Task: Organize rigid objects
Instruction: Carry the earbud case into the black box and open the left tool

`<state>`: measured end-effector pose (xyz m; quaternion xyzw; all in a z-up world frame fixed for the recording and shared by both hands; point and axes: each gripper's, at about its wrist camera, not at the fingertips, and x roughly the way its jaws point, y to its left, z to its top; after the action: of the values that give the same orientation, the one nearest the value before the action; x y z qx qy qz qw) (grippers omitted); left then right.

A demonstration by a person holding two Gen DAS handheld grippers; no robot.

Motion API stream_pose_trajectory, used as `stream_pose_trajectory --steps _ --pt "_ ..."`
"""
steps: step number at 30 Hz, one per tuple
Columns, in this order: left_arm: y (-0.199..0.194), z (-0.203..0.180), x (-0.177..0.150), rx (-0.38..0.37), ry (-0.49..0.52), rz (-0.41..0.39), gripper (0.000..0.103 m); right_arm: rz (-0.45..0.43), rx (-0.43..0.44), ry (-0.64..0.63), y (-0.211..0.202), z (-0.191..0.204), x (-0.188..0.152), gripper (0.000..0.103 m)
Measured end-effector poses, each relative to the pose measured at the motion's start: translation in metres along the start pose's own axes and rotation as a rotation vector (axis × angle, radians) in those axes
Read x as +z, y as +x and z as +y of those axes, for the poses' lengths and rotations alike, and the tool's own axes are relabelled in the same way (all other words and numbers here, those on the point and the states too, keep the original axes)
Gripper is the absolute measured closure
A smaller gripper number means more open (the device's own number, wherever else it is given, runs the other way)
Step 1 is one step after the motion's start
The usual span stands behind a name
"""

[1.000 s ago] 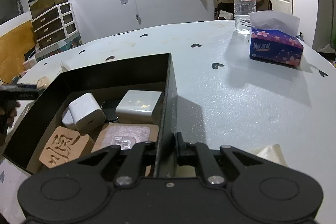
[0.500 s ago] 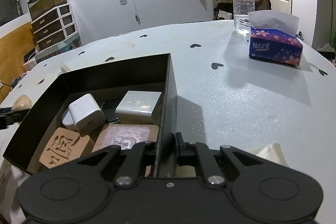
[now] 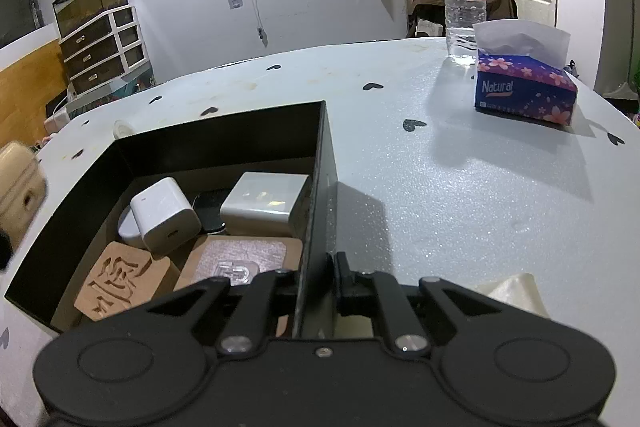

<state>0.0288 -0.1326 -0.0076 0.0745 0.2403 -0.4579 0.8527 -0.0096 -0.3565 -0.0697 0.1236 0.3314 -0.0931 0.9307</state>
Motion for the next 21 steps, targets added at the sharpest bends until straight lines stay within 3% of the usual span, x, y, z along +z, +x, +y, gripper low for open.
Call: stream_pose_trajectory --steps 9,13,21 --pt "0.052 -0.016 -0.008 -0.017 0.018 0.08 0.022 0.0 0.0 -0.001 0.0 0.0 0.0 0.093" --pt "0.06 -0.016 -0.014 -0.074 0.0 0.099 0.021 0.0 0.0 -0.002 0.0 0.0 0.0 0.093" --pt "0.068 -0.012 -0.017 -0.098 -0.054 0.116 0.021 -0.001 0.0 -0.001 0.0 0.0 0.0 0.093"
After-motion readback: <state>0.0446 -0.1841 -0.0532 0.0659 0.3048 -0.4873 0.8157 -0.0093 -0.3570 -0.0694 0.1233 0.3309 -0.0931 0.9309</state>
